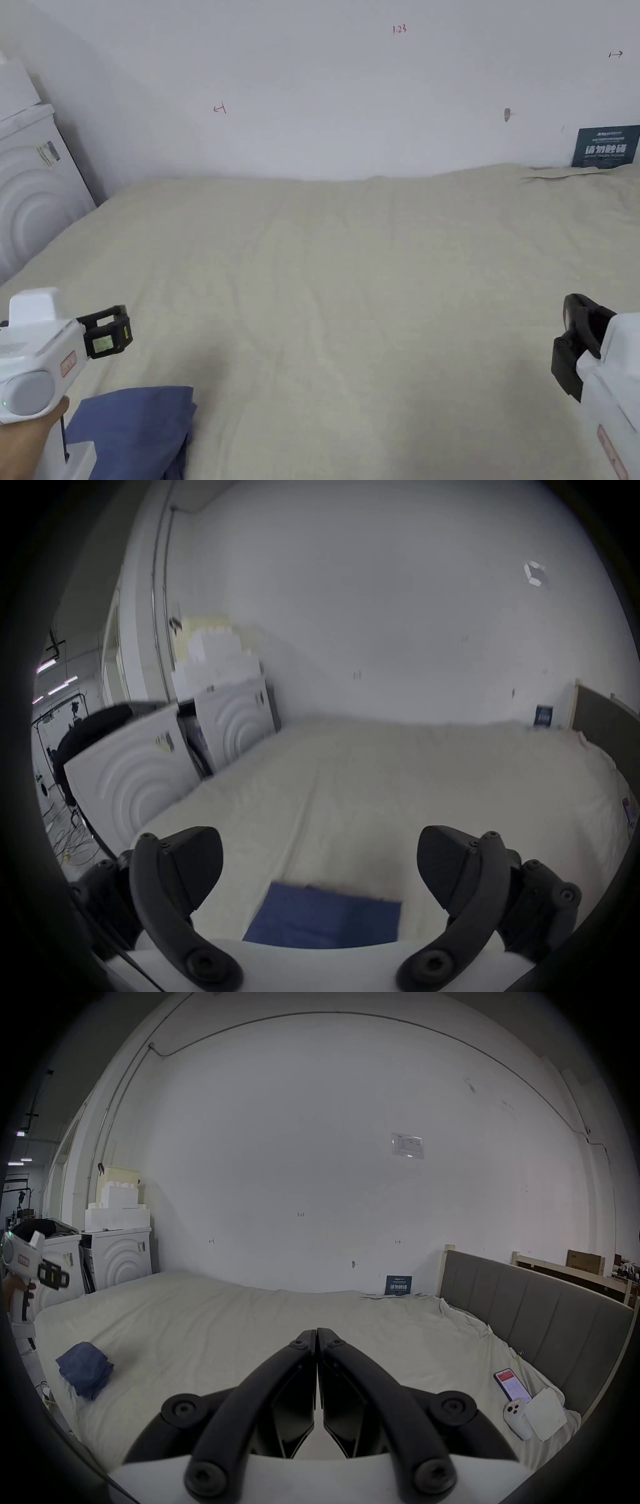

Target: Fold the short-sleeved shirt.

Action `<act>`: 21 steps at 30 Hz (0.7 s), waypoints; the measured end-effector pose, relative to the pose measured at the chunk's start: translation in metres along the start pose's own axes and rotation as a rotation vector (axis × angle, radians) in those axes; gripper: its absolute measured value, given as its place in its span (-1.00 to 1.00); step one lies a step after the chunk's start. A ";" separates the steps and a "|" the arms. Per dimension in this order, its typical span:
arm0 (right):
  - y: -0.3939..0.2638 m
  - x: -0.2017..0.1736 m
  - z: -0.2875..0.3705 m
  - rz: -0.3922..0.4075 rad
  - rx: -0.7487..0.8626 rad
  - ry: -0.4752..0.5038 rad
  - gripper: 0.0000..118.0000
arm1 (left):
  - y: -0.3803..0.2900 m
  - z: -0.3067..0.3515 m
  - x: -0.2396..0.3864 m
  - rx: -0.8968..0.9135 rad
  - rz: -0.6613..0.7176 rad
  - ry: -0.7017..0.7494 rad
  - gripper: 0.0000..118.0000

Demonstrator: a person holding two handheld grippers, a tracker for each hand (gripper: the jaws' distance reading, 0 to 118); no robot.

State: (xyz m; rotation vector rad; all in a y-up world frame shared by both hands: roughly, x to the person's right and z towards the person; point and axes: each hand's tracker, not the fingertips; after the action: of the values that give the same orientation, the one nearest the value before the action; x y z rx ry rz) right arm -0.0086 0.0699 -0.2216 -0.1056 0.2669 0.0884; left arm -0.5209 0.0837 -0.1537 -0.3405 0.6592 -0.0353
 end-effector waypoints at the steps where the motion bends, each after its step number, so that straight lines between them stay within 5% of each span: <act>1: 0.002 -0.001 0.002 0.002 0.006 0.002 -0.99 | 0.005 0.011 0.005 0.049 0.000 -0.011 1.00; 7: 0.003 0.006 0.009 0.006 0.023 0.008 -0.99 | 0.015 0.057 0.043 0.316 -0.042 -0.068 1.00; 21: 0.004 0.023 0.034 -0.004 0.054 -0.032 -0.99 | -0.031 0.094 0.140 0.424 0.087 -0.247 0.99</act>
State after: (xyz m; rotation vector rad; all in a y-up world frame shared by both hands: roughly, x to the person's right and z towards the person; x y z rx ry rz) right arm 0.0217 0.0799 -0.1953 -0.0510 0.2365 0.0787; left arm -0.3509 0.0632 -0.1577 0.0927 0.4068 -0.0481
